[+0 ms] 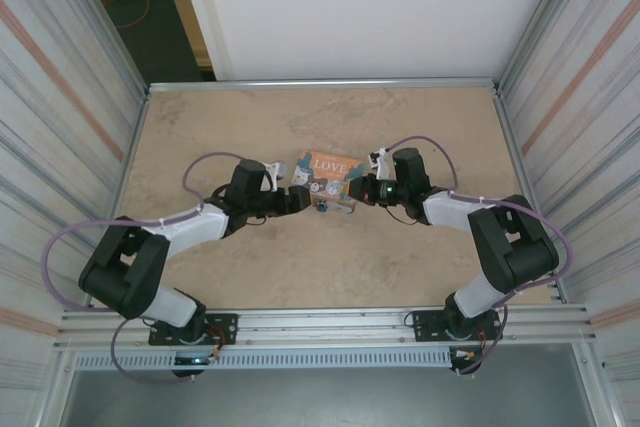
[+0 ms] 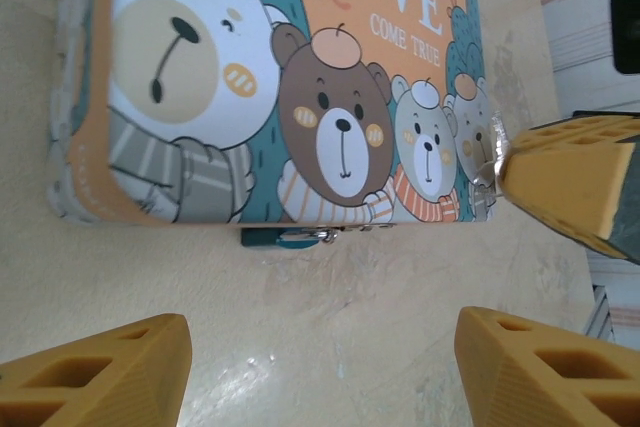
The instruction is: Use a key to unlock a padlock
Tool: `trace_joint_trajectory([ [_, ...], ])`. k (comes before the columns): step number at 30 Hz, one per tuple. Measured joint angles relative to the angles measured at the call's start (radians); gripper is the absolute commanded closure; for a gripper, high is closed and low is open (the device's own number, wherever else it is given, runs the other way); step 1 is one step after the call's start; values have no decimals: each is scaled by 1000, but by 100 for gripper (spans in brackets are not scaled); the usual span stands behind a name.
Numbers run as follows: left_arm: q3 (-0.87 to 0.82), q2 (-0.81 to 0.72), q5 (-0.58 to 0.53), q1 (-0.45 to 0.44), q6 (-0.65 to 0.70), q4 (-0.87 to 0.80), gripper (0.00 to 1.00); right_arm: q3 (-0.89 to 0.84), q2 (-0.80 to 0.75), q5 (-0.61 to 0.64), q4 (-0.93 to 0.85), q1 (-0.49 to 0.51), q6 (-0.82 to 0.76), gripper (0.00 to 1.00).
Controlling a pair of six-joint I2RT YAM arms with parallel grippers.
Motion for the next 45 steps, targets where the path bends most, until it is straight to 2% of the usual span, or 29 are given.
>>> trace_joint_trajectory([
  [20,130,187,45,39,10,74,29,2,19,-4,14,33,-3,100],
  [29,127,175,45,43,16,73,29,17,19,6,-9,58,-3,100],
  [40,16,18,1,27,62,49,29,73,-23,36,-74,71,-3,100],
  [45,-13,8,-12,4,84,44,29,103,-3,46,-53,77,0,100],
])
